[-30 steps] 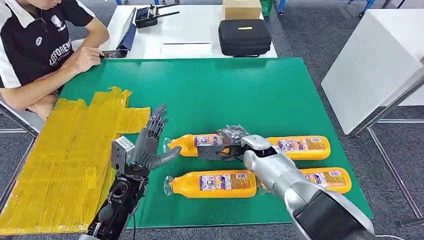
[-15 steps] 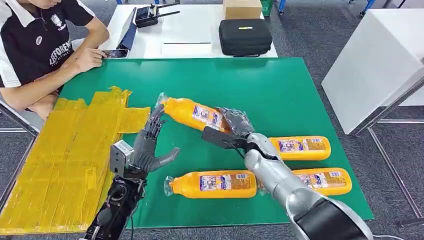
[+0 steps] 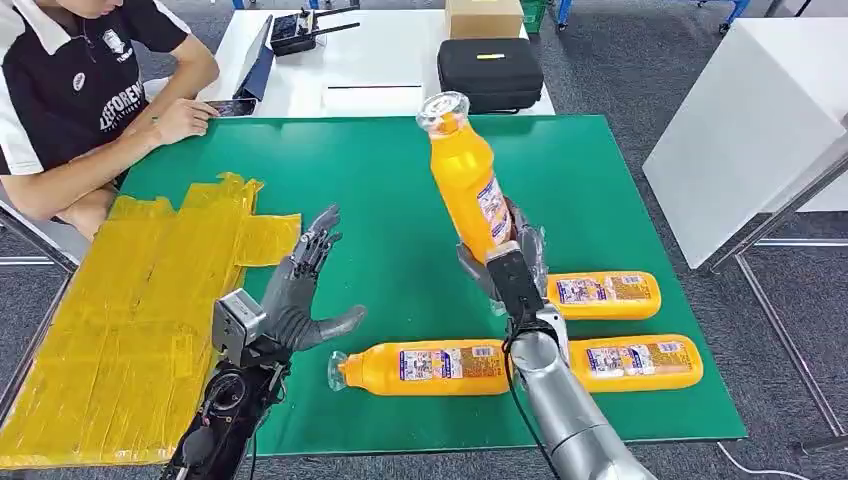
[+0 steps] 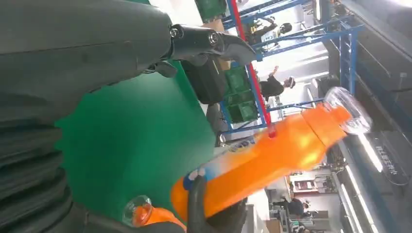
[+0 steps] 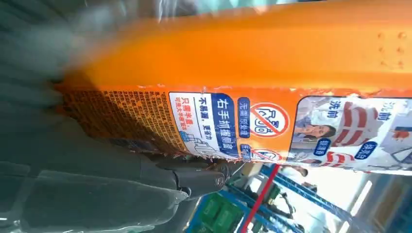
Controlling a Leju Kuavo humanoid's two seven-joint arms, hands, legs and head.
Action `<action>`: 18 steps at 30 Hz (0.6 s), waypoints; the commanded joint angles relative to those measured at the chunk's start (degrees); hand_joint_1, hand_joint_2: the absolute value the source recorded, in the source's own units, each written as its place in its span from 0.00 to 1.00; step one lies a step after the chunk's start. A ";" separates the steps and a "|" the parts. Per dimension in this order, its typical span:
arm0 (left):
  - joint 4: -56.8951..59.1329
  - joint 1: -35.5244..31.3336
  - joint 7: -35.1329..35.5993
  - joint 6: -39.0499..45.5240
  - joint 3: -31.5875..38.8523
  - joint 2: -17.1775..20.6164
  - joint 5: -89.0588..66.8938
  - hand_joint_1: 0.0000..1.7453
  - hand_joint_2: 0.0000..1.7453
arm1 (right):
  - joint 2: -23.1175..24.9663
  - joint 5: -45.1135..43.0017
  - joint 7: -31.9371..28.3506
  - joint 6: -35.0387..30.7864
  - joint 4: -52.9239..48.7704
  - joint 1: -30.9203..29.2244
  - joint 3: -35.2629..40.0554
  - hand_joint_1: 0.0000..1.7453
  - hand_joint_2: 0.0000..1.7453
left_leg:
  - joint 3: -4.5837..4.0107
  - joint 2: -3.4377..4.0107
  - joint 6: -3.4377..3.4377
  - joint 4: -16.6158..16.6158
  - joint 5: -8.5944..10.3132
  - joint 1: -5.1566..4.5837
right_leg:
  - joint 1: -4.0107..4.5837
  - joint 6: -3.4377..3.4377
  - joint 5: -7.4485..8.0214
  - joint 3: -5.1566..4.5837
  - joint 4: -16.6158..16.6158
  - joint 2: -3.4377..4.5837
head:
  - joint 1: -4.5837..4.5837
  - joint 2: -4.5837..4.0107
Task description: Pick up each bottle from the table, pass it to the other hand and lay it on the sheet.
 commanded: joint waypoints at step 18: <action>4.06 -9.72 5.94 -1.01 -7.67 0.85 7.19 0.00 1.00 | 0.87 -1.83 -3.58 27.36 -4.57 3.50 20.25 1.00 1.00 | 0.09 0.04 -0.14 0.02 -0.03 0.08 | 0.08 -0.11 -0.02 0.07 0.02 -0.05 | 0.00 0.00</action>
